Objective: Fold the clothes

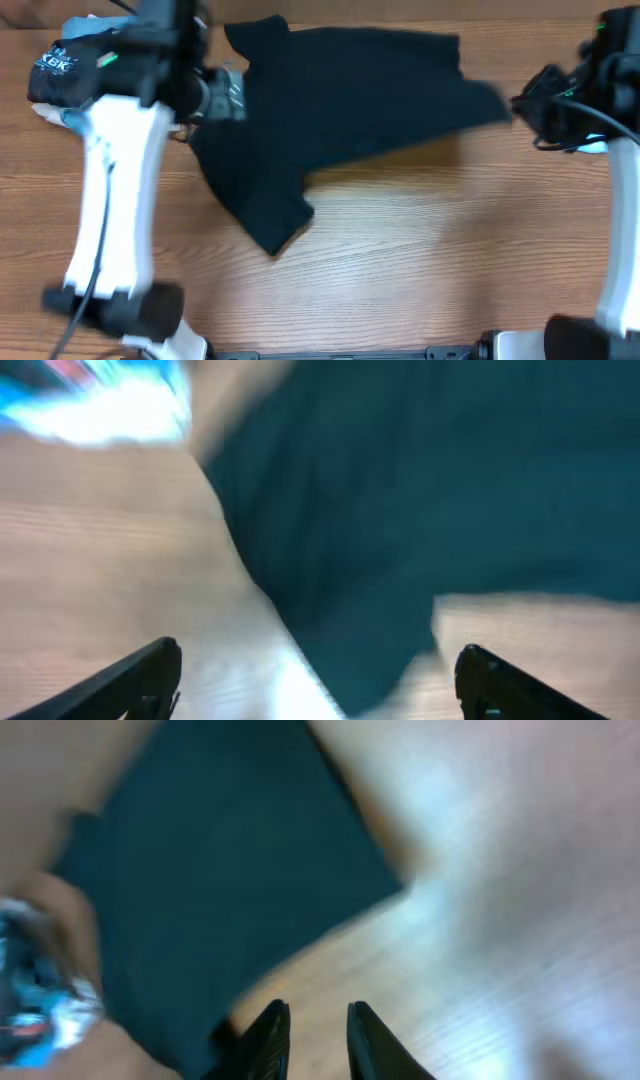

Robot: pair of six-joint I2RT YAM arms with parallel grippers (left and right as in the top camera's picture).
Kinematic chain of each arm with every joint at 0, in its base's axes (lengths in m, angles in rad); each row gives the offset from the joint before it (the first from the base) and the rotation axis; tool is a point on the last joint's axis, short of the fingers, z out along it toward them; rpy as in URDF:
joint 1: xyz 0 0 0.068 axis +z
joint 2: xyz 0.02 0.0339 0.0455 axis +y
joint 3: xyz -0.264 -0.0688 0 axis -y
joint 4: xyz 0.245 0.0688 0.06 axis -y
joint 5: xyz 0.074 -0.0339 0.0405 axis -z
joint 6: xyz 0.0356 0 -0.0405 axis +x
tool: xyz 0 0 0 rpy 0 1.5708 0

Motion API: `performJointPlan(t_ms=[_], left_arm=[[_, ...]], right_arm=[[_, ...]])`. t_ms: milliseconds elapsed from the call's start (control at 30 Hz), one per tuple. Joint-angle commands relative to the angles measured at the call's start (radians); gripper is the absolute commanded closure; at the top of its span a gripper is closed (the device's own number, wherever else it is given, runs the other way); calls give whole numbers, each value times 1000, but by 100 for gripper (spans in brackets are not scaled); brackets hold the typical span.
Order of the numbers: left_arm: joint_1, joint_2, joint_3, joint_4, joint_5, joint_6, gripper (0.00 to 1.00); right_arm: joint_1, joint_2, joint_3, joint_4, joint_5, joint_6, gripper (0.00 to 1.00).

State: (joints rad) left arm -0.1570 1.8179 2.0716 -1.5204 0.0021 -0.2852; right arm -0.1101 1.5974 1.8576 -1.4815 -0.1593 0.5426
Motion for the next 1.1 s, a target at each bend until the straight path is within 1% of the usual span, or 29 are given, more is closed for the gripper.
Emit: performJointPlan(t_ms=[0, 33, 67, 100, 133, 167, 300, 433, 600, 633, 733, 833, 1067], left_arm=[[-1, 95, -80, -16, 100, -14, 9], [-1, 116, -91, -17, 101, -14, 9], [-1, 129, -97, -19, 103, -14, 8], [-1, 141, -100, -21, 104, -14, 8], [-2, 147, -101, -25, 104, -14, 7], [-5, 151, -101, -33, 103, -13, 7], [-23, 150, -101, -50, 104, -6, 6], [-63, 150, -102, -106, 104, -6, 6], [-172, 150, -116, -120, 98, -16, 5], [-196, 150, -125, -107, 83, -41, 5], [-243, 150, -171, -52, -22, -175, 5], [-249, 150, -228, -24, -27, -200, 4], [-187, 150, -369, 38, -18, -203, 4]], right_arm=[[-3, 33, -76, -7, 29, -24, 71], [-3, 40, -85, -10, 47, -23, 61], [-3, 45, -88, -18, 66, -24, 40], [-3, 48, -88, -22, 87, -24, 14], [-3, 48, -88, -24, 98, -24, 3], [-3, 48, -88, -24, 99, -24, 1], [-3, 48, -88, -24, 98, -24, 0], [-3, 48, -91, -16, 99, -24, 0], [-3, 58, -92, 10, 99, -24, 0], [-3, 61, -92, 13, 99, -24, 0], [-3, 82, -95, 20, 99, -23, 0], [-3, 116, -105, 36, 99, -23, 1], [-3, 192, -106, 95, 85, -15, 0]])
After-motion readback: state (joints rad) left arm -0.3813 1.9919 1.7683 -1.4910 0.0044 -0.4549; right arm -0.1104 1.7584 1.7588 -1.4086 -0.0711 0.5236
